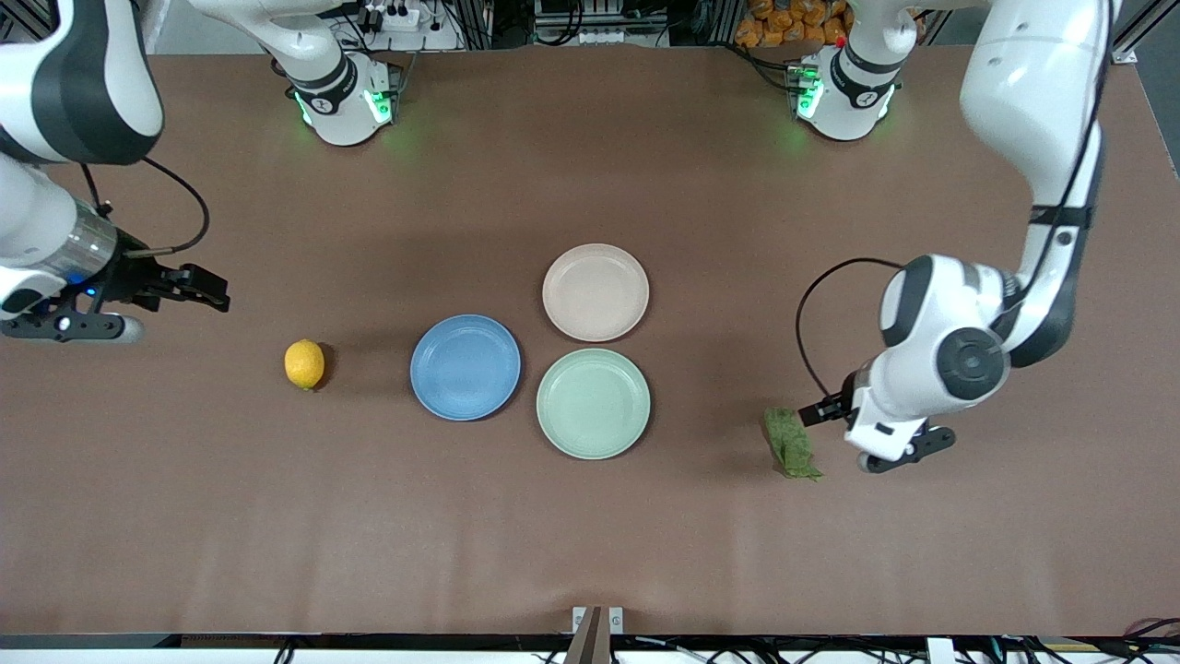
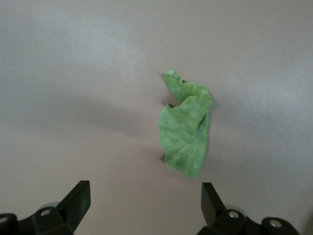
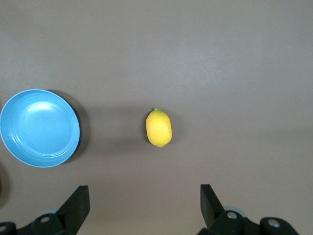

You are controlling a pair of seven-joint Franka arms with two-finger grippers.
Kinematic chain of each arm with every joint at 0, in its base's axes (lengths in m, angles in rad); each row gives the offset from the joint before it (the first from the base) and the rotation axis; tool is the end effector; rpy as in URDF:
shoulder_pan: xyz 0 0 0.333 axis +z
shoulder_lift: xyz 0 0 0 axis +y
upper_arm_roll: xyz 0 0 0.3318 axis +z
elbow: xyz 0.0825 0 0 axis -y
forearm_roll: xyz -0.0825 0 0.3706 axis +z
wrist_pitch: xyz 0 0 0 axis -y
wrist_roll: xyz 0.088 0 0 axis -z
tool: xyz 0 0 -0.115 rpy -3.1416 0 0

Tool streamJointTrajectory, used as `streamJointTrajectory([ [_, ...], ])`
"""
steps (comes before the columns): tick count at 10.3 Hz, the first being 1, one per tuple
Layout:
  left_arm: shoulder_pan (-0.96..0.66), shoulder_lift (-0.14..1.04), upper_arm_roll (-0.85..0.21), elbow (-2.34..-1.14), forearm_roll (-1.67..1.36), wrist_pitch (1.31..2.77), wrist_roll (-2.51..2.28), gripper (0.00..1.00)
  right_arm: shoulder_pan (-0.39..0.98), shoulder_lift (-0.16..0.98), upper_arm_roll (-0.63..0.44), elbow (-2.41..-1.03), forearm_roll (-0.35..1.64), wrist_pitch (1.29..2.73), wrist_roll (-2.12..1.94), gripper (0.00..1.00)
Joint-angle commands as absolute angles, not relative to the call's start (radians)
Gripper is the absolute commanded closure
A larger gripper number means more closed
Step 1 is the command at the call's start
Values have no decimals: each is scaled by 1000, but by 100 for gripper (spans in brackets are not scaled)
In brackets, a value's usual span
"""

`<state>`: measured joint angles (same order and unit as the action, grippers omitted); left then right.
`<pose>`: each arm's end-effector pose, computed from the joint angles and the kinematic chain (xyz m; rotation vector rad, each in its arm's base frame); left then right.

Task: Place lemon and lettuce in plates
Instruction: 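Lower the left gripper onto the lettuce while the right gripper reaches the lemon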

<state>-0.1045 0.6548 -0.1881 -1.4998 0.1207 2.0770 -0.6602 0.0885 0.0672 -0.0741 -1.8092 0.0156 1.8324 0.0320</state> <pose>0.6797 -0.1740 0.2948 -3.0757 -0.5278 0.0986 0.5656 0.0105 0.5070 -3.1317 0.0343 0.0690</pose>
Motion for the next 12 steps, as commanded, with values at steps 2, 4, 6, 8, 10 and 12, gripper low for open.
streamJointTrajectory([
  [2,-118,747,-179,-1447,158,2180,-777,0,75,63,-66,-1929,58,1931,-32,0],
  [4,-112,765,-179,-1447,163,2184,-796,0,77,69,-66,-1992,60,2015,-32,0],
  [6,-110,796,-178,-1448,161,2210,-801,0,75,101,-67,-2035,63,2101,-32,0],
  [8,-117,822,-178,-1448,163,2264,-817,0,66,144,-66,-2045,63,2140,-32,0],
  [10,-145,841,-158,-1448,163,2305,-850,0,64,178,-66,-2112,64,2260,-32,0],
  [12,-219,854,-89,-1448,161,2322,-850,0,64,231,-66,-2164,83,2409,-32,0],
])
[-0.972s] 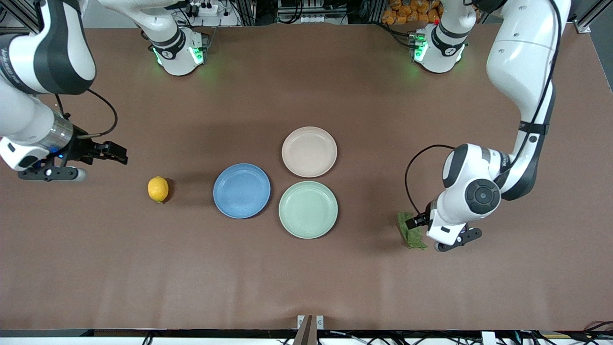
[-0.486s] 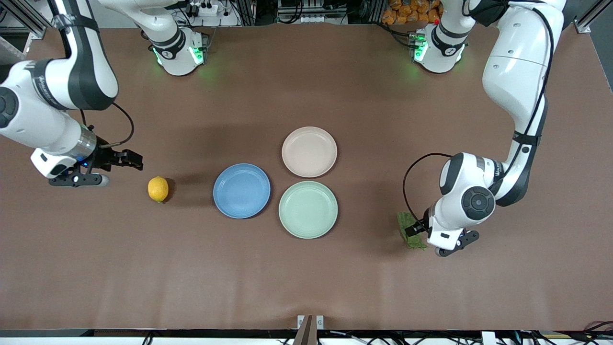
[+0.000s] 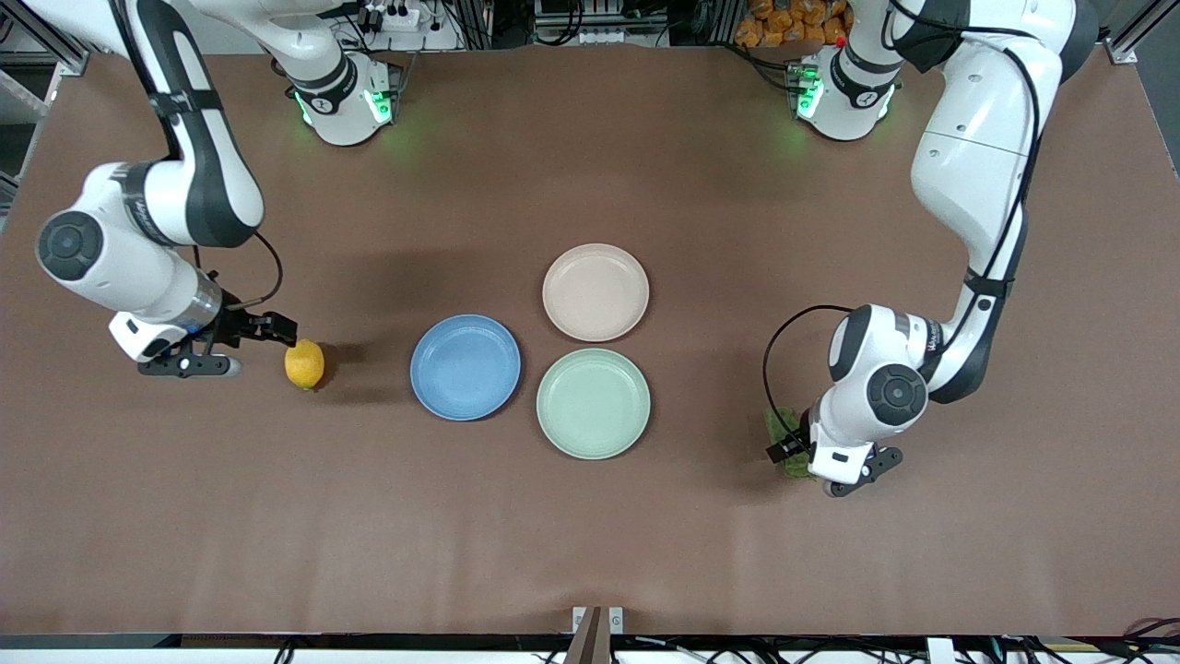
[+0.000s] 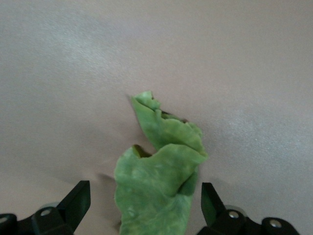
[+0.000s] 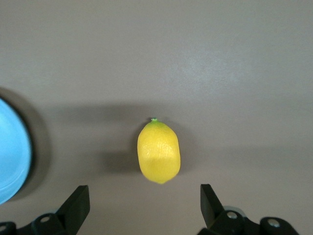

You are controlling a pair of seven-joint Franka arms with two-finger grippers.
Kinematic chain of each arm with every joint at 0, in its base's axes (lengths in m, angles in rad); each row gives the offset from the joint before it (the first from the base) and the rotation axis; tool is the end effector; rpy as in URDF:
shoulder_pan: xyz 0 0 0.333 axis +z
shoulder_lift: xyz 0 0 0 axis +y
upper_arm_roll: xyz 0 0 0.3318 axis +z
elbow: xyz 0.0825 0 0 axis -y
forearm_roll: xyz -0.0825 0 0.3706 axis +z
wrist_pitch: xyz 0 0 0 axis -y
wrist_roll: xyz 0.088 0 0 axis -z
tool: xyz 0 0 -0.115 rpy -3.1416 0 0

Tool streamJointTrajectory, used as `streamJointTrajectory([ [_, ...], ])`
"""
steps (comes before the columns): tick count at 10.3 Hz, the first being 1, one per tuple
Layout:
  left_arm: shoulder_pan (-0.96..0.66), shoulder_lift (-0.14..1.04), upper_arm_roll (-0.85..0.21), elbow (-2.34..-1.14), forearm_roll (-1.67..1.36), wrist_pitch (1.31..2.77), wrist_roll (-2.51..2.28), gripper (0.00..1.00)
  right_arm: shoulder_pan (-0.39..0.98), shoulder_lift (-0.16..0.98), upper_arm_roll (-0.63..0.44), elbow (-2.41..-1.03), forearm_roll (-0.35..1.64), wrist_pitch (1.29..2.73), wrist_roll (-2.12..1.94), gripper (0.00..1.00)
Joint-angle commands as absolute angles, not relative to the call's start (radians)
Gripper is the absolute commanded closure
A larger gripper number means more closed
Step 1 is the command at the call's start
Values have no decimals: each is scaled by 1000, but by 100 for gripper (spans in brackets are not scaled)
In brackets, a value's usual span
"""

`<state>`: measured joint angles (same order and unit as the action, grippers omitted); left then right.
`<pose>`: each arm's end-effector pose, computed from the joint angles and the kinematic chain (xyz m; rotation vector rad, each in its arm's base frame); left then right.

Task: Place lemon and lettuce in plates
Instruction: 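Close the left gripper on the lettuce while the right gripper grasps the lemon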

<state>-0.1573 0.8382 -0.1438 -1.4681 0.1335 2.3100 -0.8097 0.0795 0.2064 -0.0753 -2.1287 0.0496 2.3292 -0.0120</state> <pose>0.6954 -0.1920 0.1957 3.0432 0.7238 0.0123 0.5607 0.0043 0.3287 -3.1210 0.0257 0.0078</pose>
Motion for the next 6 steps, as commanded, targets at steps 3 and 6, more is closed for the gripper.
streamJointTrajectory([
  [3,-233,856,-72,-1448,160,2322,-848,0,67,297,-63,-2199,83,2538,-35,0],
  [6,-230,856,-72,-1453,150,2364,-854,82,69,347,-61,-2226,83,2623,-40,0],
])
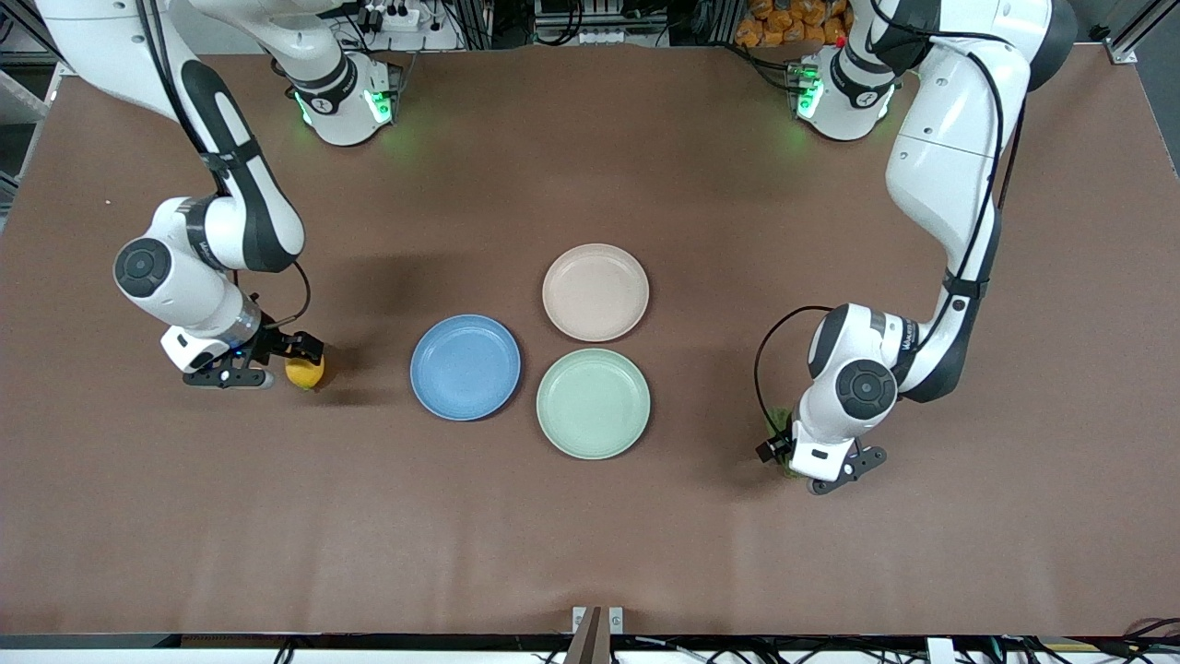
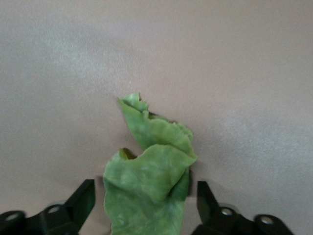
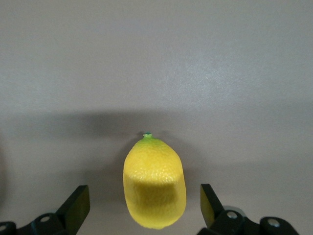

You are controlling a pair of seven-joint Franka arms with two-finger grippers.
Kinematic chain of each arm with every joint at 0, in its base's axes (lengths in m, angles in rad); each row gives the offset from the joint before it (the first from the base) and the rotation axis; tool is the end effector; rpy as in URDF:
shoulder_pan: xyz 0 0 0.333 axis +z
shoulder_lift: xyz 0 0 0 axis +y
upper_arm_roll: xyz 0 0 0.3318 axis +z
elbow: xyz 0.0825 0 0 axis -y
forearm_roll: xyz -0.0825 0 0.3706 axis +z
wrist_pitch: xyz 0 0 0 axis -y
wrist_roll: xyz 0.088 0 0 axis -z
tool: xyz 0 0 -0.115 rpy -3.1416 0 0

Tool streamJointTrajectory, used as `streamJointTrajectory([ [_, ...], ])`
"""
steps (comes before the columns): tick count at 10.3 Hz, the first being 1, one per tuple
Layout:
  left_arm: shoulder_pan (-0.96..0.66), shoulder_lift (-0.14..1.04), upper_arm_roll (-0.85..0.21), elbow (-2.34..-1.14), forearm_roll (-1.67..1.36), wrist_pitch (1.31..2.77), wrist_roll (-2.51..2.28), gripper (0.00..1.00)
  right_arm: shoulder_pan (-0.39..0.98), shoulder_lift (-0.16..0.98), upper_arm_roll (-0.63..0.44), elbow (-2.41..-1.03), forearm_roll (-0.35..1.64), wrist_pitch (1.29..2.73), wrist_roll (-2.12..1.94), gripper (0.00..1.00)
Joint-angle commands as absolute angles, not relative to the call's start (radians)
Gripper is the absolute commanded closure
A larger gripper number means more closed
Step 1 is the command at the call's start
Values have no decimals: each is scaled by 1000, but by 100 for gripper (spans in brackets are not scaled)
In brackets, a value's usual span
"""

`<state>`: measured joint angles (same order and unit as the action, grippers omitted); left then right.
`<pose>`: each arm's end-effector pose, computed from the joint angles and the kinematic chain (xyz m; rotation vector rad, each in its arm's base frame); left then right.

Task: Place lemon and lettuce in plates
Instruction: 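Close the left gripper on the lettuce while the right gripper grasps the lemon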

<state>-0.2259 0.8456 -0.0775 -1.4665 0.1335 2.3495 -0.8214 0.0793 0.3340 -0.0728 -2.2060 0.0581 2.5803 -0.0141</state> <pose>0.6954 -0.2037 0.1916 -3.0488 -0.7031 -0.0871 0.5571 0.0031 0.2497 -3.1327 0.0367 -0.0653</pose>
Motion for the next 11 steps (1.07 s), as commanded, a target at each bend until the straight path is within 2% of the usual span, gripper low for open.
streamJointTrajectory([
  [1,-229,856,-72,-1454,150,2364,-888,100,69,365,-60,-2238,83,2670,-40,0],
  [5,-233,858,-72,-1456,153,2367,-910,100,71,439,-55,-2255,83,2785,-29,0],
  [10,-236,805,-89,-1465,166,2359,-899,100,68,502,-55,-2255,83,2856,-29,0],
  [11,-239,784,-106,-1465,166,2333,-899,100,67,505,-55,-2253,83,2856,-29,3],
])
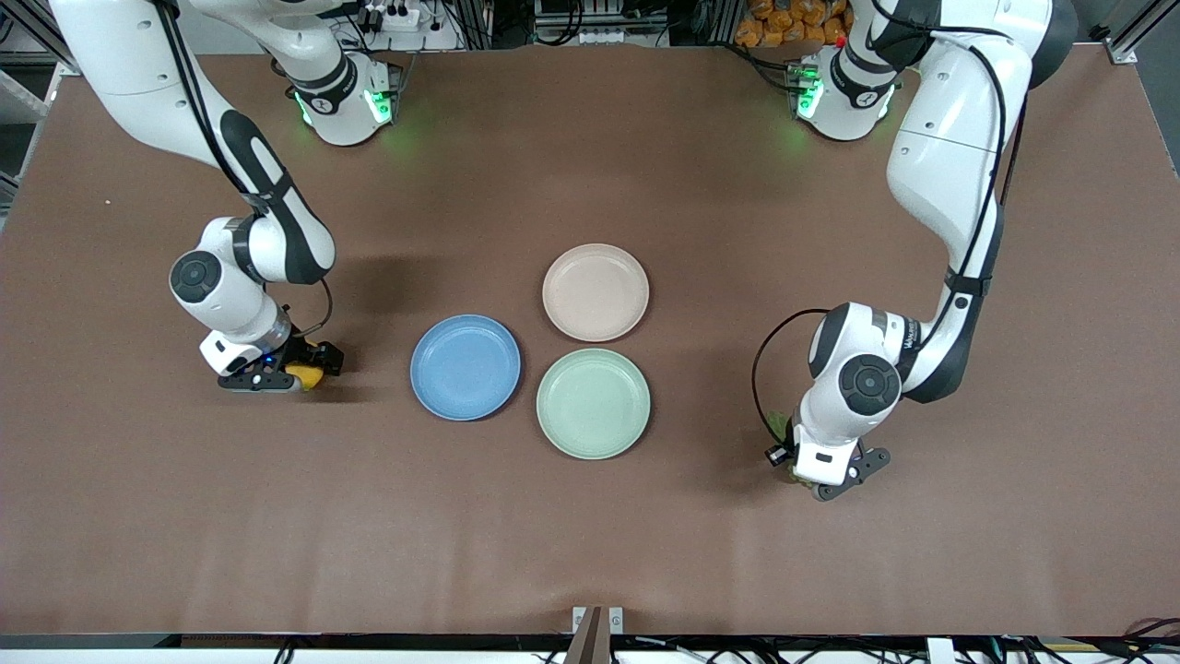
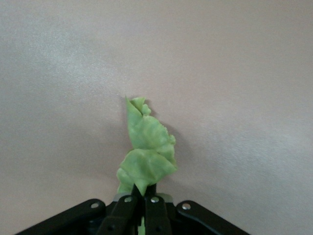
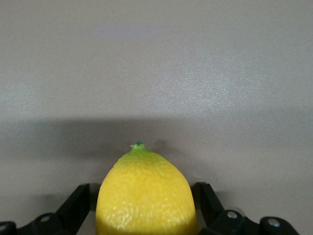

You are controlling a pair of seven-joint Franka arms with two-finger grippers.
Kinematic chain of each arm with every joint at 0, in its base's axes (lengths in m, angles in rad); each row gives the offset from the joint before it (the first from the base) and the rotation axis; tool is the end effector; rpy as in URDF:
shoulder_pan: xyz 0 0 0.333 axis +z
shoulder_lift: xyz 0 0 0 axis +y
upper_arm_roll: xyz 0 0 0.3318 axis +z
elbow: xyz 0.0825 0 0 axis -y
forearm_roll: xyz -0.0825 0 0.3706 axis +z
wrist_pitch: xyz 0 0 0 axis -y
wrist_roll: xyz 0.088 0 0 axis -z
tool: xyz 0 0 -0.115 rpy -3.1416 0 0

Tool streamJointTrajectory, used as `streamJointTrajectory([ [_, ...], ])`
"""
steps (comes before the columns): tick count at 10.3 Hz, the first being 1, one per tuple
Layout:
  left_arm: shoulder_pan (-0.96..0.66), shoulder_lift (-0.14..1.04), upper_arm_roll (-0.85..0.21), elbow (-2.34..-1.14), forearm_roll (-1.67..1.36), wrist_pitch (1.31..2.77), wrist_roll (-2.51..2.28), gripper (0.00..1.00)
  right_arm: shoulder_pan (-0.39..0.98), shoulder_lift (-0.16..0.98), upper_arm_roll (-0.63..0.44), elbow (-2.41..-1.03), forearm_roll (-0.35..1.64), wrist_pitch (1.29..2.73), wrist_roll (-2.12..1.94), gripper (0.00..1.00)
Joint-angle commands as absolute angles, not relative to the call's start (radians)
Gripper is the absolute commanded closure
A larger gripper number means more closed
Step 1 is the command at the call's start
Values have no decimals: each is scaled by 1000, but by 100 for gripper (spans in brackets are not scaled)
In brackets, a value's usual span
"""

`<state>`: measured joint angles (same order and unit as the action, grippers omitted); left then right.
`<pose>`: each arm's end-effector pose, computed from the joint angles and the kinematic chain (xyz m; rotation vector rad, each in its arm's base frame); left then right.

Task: Place lemon and lettuce in plates
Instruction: 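Close the left gripper on the lettuce while the right gripper grasps the lemon, then carry the lettuce toward the beige plate while the right gripper lifts the lemon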

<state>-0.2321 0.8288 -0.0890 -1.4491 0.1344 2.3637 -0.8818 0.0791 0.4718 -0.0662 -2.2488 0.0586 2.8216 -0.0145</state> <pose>0.7009 -0.2166 0.2130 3.0183 0.7720 0.1460 0.5503 0.0037 0.1816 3.1288 -0.0290 0.1608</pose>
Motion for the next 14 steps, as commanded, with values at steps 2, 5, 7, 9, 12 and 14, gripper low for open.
streamJointTrajectory([
  [2,-239,740,-156,-1465,163,2242,-905,100,69,508,-55,-2253,81,2856,-34,38],
  [5,-242,663,-251,-1463,150,2102,-949,100,69,506,-55,-2247,78,2844,-40,91],
  [7,-242,650,-345,-1465,150,2047,-1052,100,71,497,-54,-2237,77,2839,-38,95],
  [9,-282,650,-409,-1465,152,1975,-1165,100,71,473,-20,-2177,78,2716,-26,97],
  [12,-403,655,-413,-1466,150,1913,-1319,100,72,453,46,-2073,78,2577,47,97],
  [14,-464,676,-413,-1466,149,1910,-1368,100,78,453,107,-2008,77,2530,96,97],
])
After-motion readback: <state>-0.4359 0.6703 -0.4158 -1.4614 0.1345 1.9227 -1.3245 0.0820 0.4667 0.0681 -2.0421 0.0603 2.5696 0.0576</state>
